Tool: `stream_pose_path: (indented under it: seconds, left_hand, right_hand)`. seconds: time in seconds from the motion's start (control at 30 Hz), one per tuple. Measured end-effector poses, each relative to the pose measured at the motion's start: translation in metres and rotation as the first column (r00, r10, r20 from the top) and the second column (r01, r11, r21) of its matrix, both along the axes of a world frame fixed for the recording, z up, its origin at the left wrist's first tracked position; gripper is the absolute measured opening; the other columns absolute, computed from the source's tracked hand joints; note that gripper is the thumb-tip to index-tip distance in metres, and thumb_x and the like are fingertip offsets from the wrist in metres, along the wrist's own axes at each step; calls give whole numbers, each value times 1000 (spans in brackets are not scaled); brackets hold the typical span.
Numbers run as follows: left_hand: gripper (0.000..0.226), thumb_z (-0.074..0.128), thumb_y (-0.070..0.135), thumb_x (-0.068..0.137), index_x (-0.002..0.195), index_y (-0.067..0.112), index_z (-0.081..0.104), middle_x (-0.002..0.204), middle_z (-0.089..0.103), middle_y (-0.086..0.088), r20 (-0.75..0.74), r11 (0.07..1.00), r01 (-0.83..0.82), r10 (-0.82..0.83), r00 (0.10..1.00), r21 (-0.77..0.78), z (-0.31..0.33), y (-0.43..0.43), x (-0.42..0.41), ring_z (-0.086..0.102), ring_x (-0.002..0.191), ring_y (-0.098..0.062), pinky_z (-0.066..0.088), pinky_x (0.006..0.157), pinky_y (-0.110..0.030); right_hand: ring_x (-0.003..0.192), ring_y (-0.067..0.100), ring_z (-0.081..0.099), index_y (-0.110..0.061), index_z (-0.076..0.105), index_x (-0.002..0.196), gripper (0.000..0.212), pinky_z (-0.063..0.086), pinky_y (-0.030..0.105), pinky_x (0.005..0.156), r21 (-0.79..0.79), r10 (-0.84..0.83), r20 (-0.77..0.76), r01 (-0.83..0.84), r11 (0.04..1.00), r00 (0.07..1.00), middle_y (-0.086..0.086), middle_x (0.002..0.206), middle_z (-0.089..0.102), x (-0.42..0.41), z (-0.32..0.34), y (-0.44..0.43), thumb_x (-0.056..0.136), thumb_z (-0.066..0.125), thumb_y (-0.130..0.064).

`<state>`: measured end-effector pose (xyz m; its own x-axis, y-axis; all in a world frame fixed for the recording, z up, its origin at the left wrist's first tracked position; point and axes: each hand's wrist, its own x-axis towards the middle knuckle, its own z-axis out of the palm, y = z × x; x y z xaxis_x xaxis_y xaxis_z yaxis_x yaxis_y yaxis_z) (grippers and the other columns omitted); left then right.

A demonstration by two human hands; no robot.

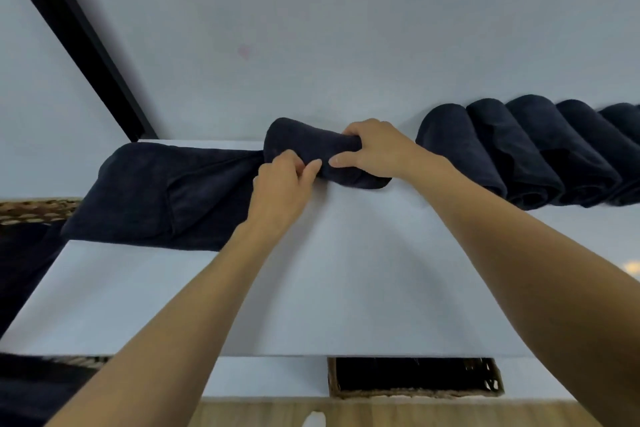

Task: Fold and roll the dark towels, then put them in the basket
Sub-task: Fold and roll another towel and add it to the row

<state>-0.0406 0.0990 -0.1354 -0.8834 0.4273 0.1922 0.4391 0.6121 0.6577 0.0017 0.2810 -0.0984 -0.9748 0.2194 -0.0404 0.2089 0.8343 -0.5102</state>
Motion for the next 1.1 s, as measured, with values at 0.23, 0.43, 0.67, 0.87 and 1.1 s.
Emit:
stream_pose_path:
  seconds: [0.23, 0.43, 0.67, 0.87, 1.1]
  left_hand:
    - [54, 52, 50, 94, 138, 23, 35, 112, 58, -2, 372, 951, 75, -190, 908, 301, 7, 52, 28, 57, 96, -15, 39, 65, -15]
    - [58, 45, 51, 97, 147, 24, 34, 140, 52, 0, 325, 909, 230, -347, 880, 347, 0, 94, 36, 52, 123, -18, 43, 104, -36]
    - [68, 46, 57, 94, 152, 25, 29, 150, 42, 4, 369, 864, 319, -464, 805, 390, -1, 105, 37, 42, 135, -14, 35, 112, -33]
    - [94, 66, 60, 79, 150, 18, 21, 134, 55, 4, 86, 873, 488, -486, 869, -4, -8, 95, 47, 53, 118, -22, 39, 98, -37]
    - [115, 61, 77, 67, 153, 21, 9, 147, 42, 2, 74, 862, 494, -489, 869, -113, -1, 95, 57, 48, 124, -25, 38, 102, -40]
  right_hand:
    - [63, 21, 58, -9, 55, 77, 50, 42, 27, 54, 21, -181, 172, 180, 984, 968, 4, 69, 60, 30, 11, 9, 96, 45, -53]
    - [58, 19, 44, -12, 38, 63, 54, 30, 26, 48, 371, -281, 32, 250, 894, 959, 2, 63, 45, 55, 26, 40, 92, 54, -55]
    - [83, 16, 53, -16, 60, 114, 42, 40, 29, 69, 375, -236, -145, 274, 886, 961, 1, 99, 61, 71, 15, 58, 92, 55, -51]
    - [88, 19, 57, -24, 68, 102, 39, 44, 41, 81, 438, -251, -144, 289, 851, 957, -4, 90, 59, 72, 13, 65, 90, 53, -58]
    - [102, 23, 59, -23, 60, 122, 33, 45, 46, 94, 287, -365, -238, 424, 859, 900, 1, 114, 59, 76, 26, 55, 92, 61, -35]
